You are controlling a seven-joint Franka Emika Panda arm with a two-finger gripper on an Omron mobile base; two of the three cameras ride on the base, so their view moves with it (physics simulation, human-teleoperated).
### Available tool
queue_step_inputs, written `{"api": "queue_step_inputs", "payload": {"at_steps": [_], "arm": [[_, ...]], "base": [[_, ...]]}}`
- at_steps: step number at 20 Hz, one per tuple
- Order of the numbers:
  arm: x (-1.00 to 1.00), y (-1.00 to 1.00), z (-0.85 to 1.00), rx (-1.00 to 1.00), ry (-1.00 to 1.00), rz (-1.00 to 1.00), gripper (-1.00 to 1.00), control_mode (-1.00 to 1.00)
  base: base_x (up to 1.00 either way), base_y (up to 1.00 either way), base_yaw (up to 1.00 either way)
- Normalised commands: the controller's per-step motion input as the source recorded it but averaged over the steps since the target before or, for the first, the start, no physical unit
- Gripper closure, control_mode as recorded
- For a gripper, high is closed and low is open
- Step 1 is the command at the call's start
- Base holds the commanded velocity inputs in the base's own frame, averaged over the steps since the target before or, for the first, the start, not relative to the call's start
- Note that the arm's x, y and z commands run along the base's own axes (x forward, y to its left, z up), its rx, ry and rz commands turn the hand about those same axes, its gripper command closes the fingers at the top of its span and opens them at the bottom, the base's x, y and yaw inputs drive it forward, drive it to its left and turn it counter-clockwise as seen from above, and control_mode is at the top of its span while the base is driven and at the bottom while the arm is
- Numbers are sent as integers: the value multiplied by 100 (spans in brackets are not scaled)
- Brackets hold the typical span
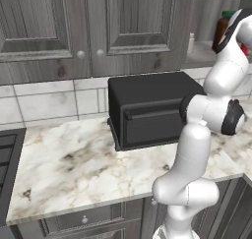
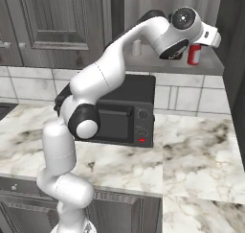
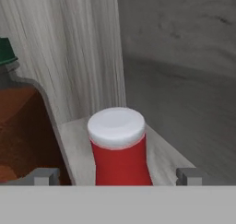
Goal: Collect the paprika, ketchup, and shaker from the cabinet and place them next to the stove.
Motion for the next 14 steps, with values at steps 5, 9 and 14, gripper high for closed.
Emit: {"api": "queue_step_inputs", "payload": {"at_steps": [5,9,14], "arm": [[10,-7,0,0,0,0,100,-100],[10,-5,-1,0,0,0,100,-100],[7,-2,-1,0,0,0,100,-100]], "base": [[0,0,0],[0,0,0],[0,0,0]]}}
